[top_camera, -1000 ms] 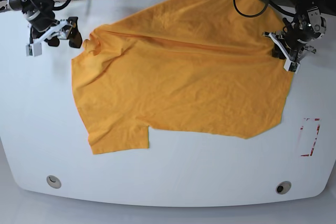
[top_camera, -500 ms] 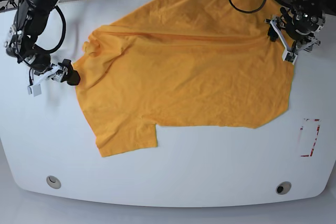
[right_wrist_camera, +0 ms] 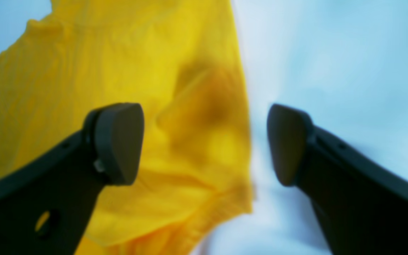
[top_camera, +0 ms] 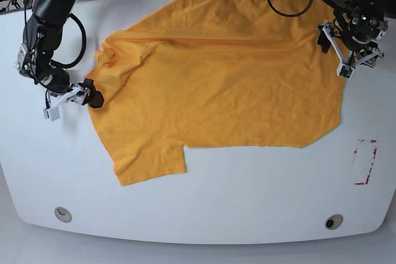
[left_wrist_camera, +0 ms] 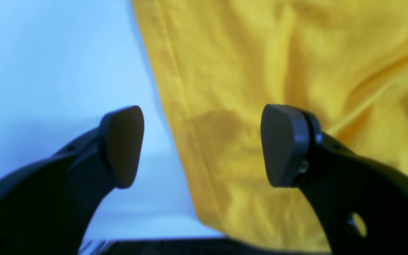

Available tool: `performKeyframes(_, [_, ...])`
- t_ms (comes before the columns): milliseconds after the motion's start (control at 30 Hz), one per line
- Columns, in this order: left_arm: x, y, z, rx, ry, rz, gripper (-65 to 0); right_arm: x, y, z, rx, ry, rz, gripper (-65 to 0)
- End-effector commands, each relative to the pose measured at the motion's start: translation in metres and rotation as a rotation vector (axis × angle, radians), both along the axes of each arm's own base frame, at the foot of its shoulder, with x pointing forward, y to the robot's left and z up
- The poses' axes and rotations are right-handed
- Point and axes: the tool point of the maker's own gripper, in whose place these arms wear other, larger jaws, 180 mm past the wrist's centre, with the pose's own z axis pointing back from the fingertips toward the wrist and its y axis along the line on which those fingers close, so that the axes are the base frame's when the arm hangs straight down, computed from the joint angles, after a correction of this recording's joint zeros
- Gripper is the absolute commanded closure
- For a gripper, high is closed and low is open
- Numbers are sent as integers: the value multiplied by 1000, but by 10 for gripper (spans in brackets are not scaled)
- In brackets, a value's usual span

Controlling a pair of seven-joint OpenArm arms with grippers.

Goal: Fold the T-shirt properly
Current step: 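Release the shirt and move both grippers to the hem corners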

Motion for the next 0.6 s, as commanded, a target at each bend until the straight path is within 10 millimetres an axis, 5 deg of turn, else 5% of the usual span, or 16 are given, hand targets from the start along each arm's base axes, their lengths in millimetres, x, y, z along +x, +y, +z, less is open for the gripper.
performKeyframes(0, [7, 10, 14, 21, -48, 13, -485, 5, 9, 3, 2, -15, 13, -523])
performKeyframes(267, [23, 60, 50, 64, -171, 167, -488, 11, 25, 1, 33, -15, 25, -476])
performKeyframes(467, [48, 91, 55, 6, -238, 291, -492, 21, 26, 9, 37, -40, 25, -30])
performKeyframes(567, [63, 97, 49, -48, -246, 331, -492, 22, 25, 11, 34, -43, 25, 0])
